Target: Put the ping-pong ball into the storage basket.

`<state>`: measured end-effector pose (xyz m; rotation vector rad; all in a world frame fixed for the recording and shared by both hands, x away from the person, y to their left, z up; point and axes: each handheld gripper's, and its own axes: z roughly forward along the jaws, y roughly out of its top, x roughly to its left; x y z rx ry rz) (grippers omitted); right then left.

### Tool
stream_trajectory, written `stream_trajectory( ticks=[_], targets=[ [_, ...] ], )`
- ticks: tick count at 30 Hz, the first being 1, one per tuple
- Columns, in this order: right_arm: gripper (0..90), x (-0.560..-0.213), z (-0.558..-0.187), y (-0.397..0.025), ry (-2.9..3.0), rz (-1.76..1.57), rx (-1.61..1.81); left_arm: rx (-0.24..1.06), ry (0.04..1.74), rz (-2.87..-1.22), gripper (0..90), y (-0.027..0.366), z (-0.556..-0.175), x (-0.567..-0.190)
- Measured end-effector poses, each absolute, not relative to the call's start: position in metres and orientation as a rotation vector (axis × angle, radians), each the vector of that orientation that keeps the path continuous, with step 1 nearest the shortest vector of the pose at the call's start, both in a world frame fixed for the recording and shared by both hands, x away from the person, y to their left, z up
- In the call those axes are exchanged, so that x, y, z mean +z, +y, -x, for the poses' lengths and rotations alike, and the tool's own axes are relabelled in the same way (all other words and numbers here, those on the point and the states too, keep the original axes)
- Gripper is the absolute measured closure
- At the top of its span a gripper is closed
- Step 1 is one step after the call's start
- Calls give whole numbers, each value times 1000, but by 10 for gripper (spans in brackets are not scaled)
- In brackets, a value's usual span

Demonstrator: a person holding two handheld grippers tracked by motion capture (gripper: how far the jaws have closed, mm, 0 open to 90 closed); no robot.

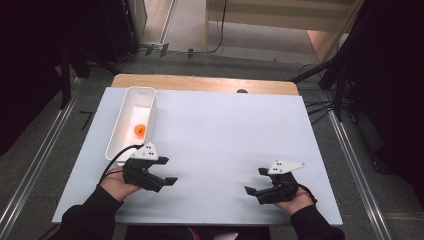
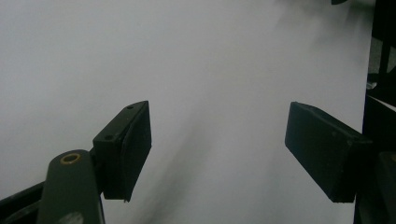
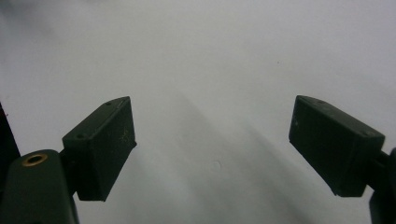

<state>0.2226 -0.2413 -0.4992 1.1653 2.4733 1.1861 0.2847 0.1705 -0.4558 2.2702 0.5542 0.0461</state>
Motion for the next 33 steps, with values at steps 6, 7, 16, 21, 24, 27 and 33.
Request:
stream_trajectory(
  ticks=[6, 7, 16, 21, 24, 27, 33],
  targets=[
    [133, -499, -223, -241, 2479, -1167, 1185, 42, 532, -2292, 236, 174, -281, -459],
    [133, -499, -222, -241, 2480, -1167, 1184, 40, 534, -2295, 236, 174, -281, -460],
    [133, -499, -222, -241, 2480, -1166, 1178, 29, 523, -2310, 236, 179, -277, -465],
    [133, -499, -222, -240, 2482, -1152, 1177, 18, 513, -2329, 236, 182, -274, -467],
    [133, -499, -222, -239, 2480, -1141, 1186, 7, 513, -2338, 236, 182, -273, -470],
    [133, -499, -221, -239, 2487, -1145, 1178, 4, 509, -2337, 236, 181, -273, -471],
    [133, -499, -221, -239, 2491, -1141, 1178, 1, 504, -2350, 236, 181, -273, -472]
  ],
)
